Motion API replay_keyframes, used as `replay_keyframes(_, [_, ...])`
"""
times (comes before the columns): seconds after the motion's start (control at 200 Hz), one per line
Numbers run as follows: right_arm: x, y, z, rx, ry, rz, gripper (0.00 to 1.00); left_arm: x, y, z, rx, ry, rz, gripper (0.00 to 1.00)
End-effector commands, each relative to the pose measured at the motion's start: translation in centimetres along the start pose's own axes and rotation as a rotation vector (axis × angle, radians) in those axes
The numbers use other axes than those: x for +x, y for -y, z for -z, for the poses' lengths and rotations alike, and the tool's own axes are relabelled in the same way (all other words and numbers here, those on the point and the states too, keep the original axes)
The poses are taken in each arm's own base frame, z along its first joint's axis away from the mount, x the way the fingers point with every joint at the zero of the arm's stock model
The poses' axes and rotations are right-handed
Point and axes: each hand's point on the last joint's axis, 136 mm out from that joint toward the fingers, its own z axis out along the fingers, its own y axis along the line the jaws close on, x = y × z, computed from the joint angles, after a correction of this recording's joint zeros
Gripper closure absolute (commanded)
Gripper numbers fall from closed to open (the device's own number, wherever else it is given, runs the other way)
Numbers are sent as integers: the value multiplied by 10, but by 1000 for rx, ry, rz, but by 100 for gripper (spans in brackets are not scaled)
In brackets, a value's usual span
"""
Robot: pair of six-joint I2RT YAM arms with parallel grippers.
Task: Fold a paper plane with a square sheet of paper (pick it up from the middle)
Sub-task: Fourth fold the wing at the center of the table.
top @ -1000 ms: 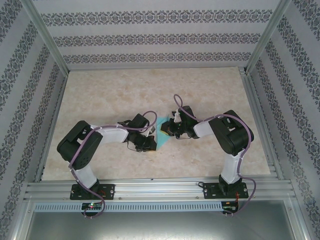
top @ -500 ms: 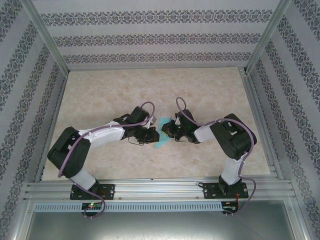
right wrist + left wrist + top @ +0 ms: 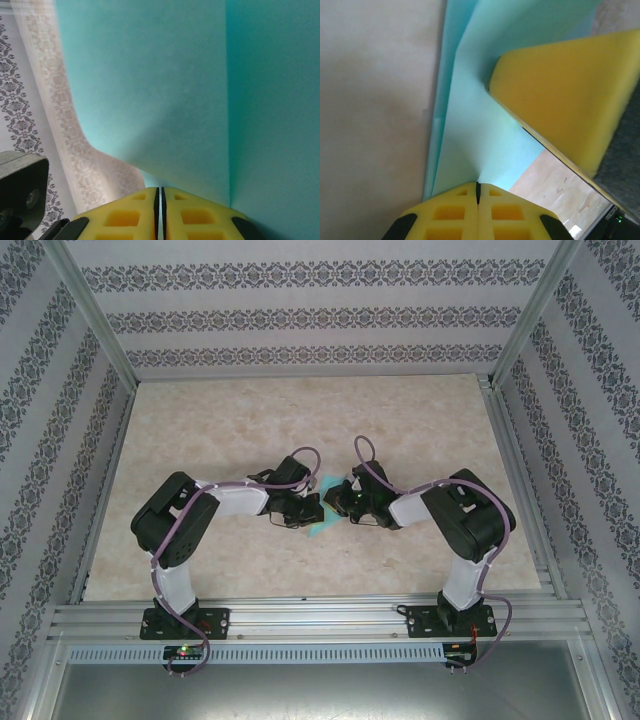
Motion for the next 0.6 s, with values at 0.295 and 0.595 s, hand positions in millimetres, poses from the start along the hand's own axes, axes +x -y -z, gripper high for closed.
replay_keyframes(0.295, [-28,-17,34,42,-44,201,85,32,-67,-8,-201,-26,45,100])
replay_keyframes(0.595, [7,-30,15,18,-110,250,96,31,-61,-10,-184,-47,28,100])
